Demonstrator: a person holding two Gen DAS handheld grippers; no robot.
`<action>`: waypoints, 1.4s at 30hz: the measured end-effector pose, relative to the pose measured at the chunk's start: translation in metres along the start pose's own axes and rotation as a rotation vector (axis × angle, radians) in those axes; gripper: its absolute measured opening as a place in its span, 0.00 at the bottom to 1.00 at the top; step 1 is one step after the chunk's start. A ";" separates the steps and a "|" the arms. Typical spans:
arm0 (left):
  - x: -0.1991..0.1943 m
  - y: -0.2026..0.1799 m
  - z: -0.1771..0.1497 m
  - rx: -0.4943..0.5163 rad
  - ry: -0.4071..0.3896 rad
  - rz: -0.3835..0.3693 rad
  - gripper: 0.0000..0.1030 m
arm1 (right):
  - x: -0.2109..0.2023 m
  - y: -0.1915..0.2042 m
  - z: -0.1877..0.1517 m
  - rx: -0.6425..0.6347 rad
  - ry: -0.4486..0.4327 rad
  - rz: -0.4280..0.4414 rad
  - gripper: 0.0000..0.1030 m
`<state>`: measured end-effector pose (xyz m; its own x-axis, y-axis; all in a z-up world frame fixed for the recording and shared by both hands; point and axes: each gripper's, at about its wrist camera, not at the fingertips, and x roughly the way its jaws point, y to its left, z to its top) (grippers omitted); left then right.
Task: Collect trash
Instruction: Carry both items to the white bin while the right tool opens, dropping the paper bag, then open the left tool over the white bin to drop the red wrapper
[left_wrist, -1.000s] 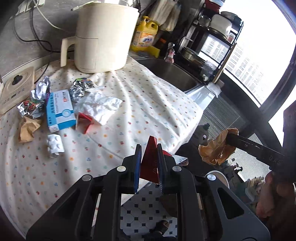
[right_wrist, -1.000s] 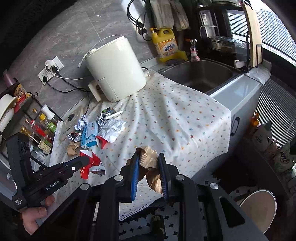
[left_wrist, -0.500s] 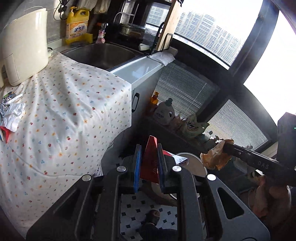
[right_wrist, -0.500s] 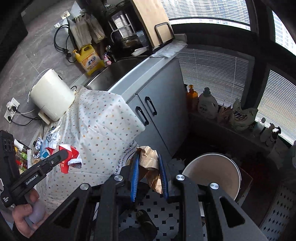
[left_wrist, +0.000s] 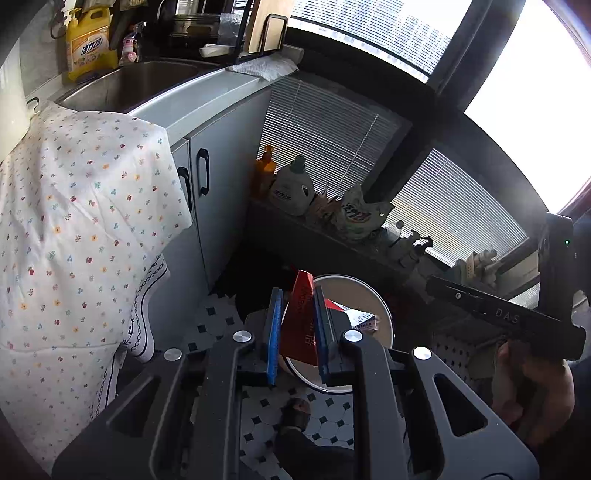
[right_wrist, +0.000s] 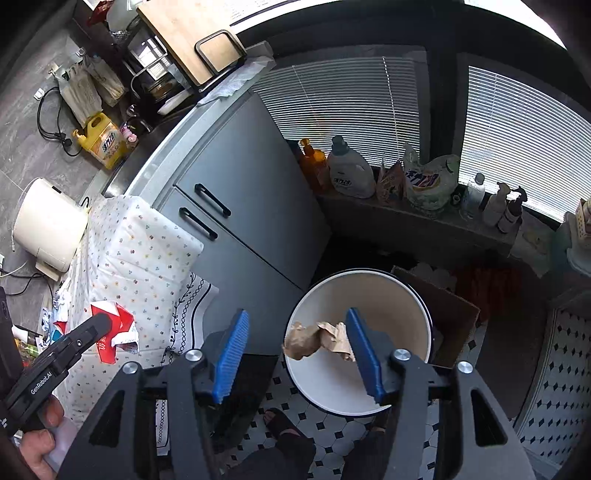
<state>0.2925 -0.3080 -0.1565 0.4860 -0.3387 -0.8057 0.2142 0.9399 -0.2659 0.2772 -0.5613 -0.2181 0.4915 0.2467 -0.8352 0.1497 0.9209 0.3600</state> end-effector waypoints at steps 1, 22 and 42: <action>0.005 -0.003 0.000 0.005 0.008 -0.003 0.16 | -0.001 -0.004 0.000 0.006 0.000 -0.003 0.60; 0.077 -0.072 -0.005 0.105 0.123 -0.148 0.65 | -0.060 -0.088 -0.017 0.138 -0.087 -0.244 0.89; -0.069 0.088 0.008 -0.101 -0.118 0.103 0.88 | -0.022 0.102 0.005 -0.087 -0.105 -0.021 0.92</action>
<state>0.2847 -0.2021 -0.1203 0.5980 -0.2379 -0.7654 0.0752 0.9674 -0.2419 0.2863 -0.4746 -0.1609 0.5768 0.1984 -0.7924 0.0882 0.9493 0.3019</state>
